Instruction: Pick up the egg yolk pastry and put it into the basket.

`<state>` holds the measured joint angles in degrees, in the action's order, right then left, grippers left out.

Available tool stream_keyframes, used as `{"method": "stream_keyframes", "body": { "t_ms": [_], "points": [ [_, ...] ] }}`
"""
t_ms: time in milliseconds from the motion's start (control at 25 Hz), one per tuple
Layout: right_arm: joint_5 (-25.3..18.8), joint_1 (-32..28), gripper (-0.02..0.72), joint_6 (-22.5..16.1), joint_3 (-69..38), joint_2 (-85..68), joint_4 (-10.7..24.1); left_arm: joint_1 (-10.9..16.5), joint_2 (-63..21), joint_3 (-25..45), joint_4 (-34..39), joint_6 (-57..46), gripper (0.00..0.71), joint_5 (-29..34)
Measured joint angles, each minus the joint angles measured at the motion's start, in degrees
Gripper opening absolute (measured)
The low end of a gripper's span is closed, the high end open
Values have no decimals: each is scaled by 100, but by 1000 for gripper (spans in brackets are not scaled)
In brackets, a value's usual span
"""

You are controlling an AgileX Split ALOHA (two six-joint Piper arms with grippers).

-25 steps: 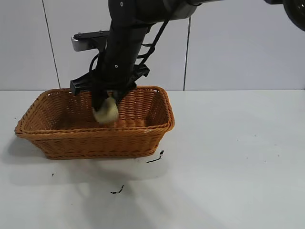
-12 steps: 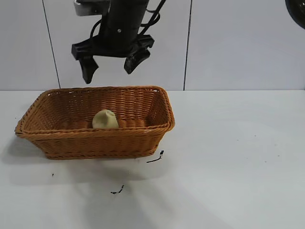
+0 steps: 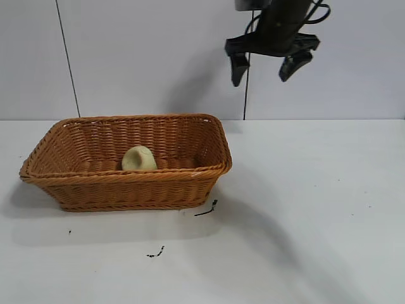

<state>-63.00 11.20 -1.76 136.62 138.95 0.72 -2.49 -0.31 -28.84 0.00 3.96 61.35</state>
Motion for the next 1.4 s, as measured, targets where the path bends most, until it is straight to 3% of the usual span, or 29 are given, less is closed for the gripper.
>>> {"method": "stream_keyframes", "body": {
  "t_ms": [360, 680, 1000, 1400],
  "points": [
    [-623, -713, 693, 5, 0, 0, 0, 0, 0, 0, 0, 0, 696, 0],
    [-635, -789, 693, 0, -501, -464, -110, 0, 0, 0, 0, 0, 696, 0],
    [-624, -789, 693, 0, -3385, -2614, -110, 0, 0, 0, 0, 0, 696, 0],
    [-564, -789, 693, 0, -7488, -6719, -110, 0, 0, 0, 0, 0, 696, 0]
  ]
}}
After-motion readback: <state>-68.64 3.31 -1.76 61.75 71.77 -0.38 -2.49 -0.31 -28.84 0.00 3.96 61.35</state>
